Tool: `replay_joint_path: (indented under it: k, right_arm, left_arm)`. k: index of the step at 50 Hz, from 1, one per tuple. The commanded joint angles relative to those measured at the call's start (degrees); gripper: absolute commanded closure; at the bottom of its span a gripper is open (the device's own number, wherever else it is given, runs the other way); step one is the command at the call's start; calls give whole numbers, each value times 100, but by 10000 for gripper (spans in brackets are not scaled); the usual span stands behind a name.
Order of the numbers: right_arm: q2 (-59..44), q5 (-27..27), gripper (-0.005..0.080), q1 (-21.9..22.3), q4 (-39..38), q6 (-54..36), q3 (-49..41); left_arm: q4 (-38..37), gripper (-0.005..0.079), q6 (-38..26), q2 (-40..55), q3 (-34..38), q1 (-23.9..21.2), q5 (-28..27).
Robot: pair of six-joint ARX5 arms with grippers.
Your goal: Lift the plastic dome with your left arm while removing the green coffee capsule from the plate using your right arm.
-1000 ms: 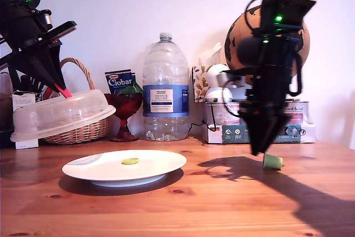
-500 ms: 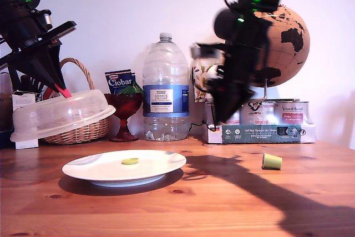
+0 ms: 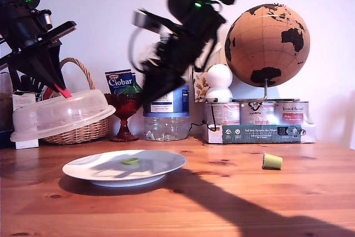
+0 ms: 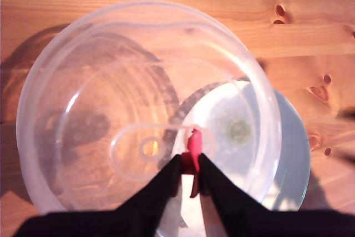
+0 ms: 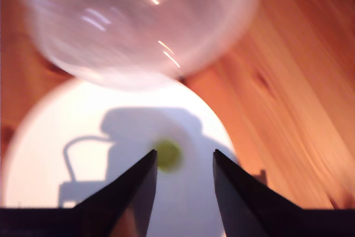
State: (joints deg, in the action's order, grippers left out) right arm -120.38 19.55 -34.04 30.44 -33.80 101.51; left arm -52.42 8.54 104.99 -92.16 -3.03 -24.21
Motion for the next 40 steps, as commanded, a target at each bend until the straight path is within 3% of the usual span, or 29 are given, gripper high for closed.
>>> replay_joint_path:
  k: [1, 40]
  right_arm:
    - [-155, 59, 473, -9, -42, -77, -15]
    - [-1001, 387, 507, -48, -205, -223, -15]
  left_arm:
    - [37, 764, -57, -118, -96, -13, -44]
    - [94, 764, -66, -118, -96, -13, -66]
